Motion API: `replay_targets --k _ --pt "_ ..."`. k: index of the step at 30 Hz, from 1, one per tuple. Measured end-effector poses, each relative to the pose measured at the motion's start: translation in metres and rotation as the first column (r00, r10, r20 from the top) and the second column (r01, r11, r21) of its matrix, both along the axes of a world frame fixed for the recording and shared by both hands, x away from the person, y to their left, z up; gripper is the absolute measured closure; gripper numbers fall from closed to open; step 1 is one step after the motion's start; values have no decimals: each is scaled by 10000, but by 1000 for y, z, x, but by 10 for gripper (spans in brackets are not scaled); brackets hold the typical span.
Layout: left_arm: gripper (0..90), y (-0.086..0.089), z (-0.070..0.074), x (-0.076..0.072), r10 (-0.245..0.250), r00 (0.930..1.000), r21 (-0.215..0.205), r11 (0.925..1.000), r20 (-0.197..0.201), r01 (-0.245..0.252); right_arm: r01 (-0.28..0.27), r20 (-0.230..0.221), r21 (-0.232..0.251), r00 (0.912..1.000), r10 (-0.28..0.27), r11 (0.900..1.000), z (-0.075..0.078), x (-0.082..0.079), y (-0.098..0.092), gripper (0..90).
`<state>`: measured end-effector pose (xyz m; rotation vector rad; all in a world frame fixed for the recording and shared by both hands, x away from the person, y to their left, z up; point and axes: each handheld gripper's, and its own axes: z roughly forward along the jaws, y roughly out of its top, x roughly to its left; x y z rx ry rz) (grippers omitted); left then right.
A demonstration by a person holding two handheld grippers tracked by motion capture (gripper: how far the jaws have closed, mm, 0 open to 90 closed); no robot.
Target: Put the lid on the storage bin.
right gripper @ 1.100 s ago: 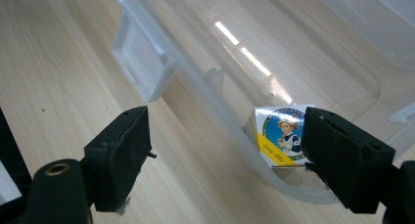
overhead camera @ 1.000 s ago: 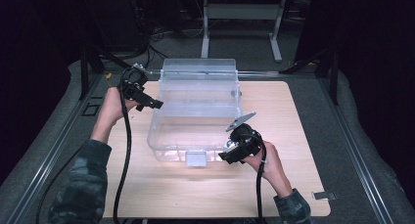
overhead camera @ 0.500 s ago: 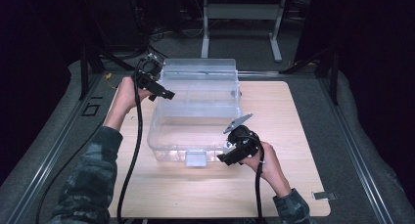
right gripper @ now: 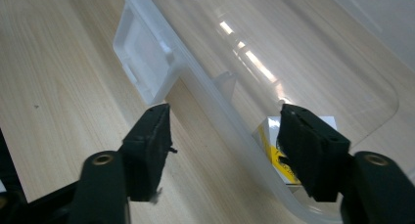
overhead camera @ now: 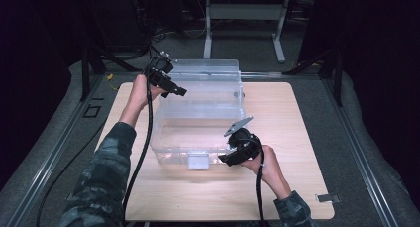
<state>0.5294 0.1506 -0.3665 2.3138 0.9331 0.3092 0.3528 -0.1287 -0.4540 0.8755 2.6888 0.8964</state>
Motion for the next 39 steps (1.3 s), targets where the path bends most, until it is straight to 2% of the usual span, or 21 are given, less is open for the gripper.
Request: replay_targets --k 2,4,8,10,14,21,25,27,29,35,39 --pt "127 -4 -3 4 91 9999 185 9998 140 -93 -41 -32 5 10000 41 10000 -1 0 1 424" --pt "144 -4 -6 7 188 9996 131 9997 188 -190 -53 -53 -18 10000 53 10000 -1 0 2 455" --pt "267 -5 -13 11 462 9984 26 9989 326 -463 -98 -12 45 10000 98 9999 -2 0 2 484" --pt "325 -5 -15 13 443 9987 -46 9990 270 -442 -39 8 38 10000 39 10000 -3 0 3 496" --pt "427 -7 -19 16 333 9993 72 9994 149 -334 12 56 1 10000 -12 10000 -7 1 6 499" --pt "563 -9 -23 18 590 9977 258 9979 326 -599 147 166 -59 9998 -146 9999 -13 2 11 533" --pt "568 -10 -25 20 635 9976 255 9976 281 -642 234 199 -112 9995 -232 9997 -14 3 12 552" --pt "567 -11 -28 21 628 9978 254 9977 228 -634 212 139 118 9997 -214 9997 -17 5 11 573" --pt "568 -12 -29 21 592 9980 293 9978 212 -598 247 176 66 9995 -248 9997 -18 6 11 578" --pt "613 -15 -31 21 475 9987 494 9976 208 -485 366 57 175 9993 -367 9992 -26 9 13 638" --pt "620 -14 -30 21 418 9990 495 9979 125 -424 365 197 192 9991 -369 9991 -29 8 17 638"
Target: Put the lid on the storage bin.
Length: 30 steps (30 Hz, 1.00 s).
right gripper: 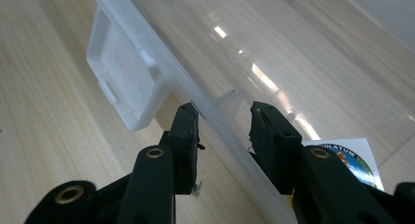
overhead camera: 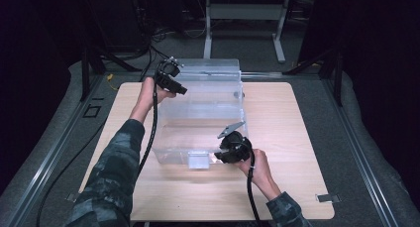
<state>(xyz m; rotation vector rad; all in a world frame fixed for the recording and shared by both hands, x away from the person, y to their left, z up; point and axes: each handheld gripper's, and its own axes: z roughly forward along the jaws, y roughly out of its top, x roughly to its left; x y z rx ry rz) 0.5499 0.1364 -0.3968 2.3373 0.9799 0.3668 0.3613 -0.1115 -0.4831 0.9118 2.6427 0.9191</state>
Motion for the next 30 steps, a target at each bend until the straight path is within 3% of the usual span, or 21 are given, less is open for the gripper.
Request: replay_targets --k 5,9,13,17,21,25,30 --pt "612 0 0 1 17 10000 -100 9999 -22 -18 149 403 -326 9991 -136 9994 0 -4 6 627" --pt "624 -2 -1 0 -3 10000 33 10000 -20 3 141 348 -432 9993 -126 9990 0 -5 6 625" --pt "648 1 2 -3 -144 9998 -246 9996 -115 141 227 519 -311 9984 -211 9993 -1 -6 7 622" --pt "670 1 4 -4 -224 9997 -255 9994 -103 221 314 546 -345 9981 -294 9989 -1 -7 7 614" --pt "671 -6 6 -8 33 10000 141 9999 -61 -32 394 741 -373 9966 -365 9985 -2 -8 8 607" --pt "683 -8 10 -11 -37 9999 338 9994 -141 41 461 765 -358 9961 -433 9983 -2 -9 8 603" --pt "690 -4 13 -14 -16 9995 -13 10000 -303 15 618 760 -373 9954 -588 9974 -3 -9 10 589"
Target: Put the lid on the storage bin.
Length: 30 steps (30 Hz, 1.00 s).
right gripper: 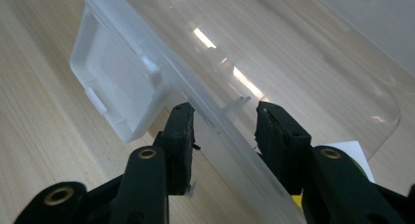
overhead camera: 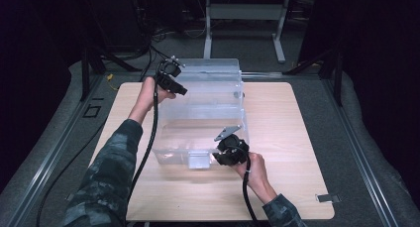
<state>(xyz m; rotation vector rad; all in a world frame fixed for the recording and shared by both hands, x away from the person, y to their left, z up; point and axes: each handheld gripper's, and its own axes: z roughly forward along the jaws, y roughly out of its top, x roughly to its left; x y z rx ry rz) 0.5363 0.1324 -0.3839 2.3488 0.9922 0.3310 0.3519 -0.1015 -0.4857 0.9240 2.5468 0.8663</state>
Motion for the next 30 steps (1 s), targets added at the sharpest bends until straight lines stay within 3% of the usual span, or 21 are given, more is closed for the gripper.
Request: replay_targets --k 11,30 --pt "706 3 11 -15 -338 9994 -68 9994 37 338 76 -9 -62 10000 -76 10000 0 0 1 578" --pt "727 9 17 -52 -713 9947 -182 9972 744 728 83 -47 -110 10000 -84 9999 -1 0 2 570"
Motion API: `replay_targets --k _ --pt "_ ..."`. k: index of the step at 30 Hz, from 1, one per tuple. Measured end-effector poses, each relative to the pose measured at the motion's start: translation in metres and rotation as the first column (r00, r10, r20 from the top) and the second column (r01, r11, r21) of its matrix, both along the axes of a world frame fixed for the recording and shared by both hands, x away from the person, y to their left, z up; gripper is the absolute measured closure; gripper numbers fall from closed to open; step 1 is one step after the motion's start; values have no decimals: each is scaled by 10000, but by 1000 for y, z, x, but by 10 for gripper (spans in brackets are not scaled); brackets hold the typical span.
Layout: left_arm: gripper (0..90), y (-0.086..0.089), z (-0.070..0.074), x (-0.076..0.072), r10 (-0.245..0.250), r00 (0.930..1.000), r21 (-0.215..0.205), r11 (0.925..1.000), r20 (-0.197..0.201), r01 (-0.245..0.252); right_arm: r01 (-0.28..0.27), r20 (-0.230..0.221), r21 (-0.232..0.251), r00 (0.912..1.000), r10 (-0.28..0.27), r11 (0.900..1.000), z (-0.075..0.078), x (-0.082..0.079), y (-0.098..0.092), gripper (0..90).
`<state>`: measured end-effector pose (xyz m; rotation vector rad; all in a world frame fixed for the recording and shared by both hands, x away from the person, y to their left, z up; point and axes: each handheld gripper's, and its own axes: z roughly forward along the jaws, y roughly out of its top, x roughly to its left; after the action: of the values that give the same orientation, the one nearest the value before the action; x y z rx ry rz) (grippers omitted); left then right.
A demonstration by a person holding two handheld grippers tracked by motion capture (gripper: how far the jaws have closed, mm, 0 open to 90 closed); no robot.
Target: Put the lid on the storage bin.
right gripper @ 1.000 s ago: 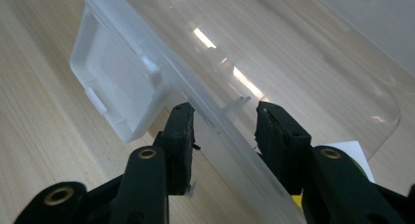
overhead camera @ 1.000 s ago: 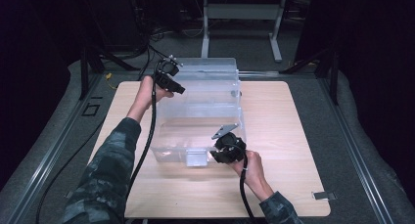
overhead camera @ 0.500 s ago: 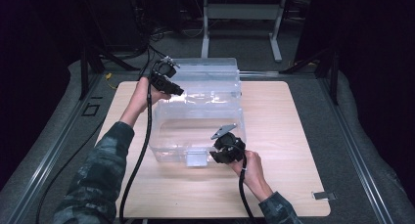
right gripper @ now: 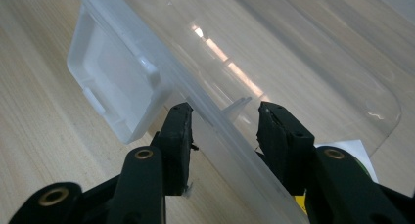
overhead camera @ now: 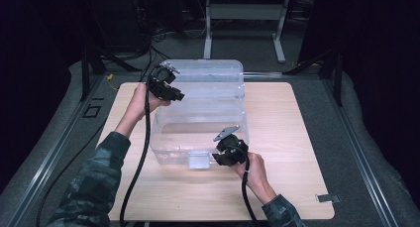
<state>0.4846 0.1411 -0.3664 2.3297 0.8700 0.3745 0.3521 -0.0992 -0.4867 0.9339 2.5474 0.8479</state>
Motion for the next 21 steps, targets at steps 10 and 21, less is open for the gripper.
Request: replay_targets --k 10,21 --pt "731 3 0 -21 -203 9991 -28 9998 379 204 -11 36 -24 10000 11 10000 0 0 0 568" --pt "735 8 -1 -37 -373 9979 -106 9992 536 379 -66 13 6 10000 66 10000 0 0 -1 569"
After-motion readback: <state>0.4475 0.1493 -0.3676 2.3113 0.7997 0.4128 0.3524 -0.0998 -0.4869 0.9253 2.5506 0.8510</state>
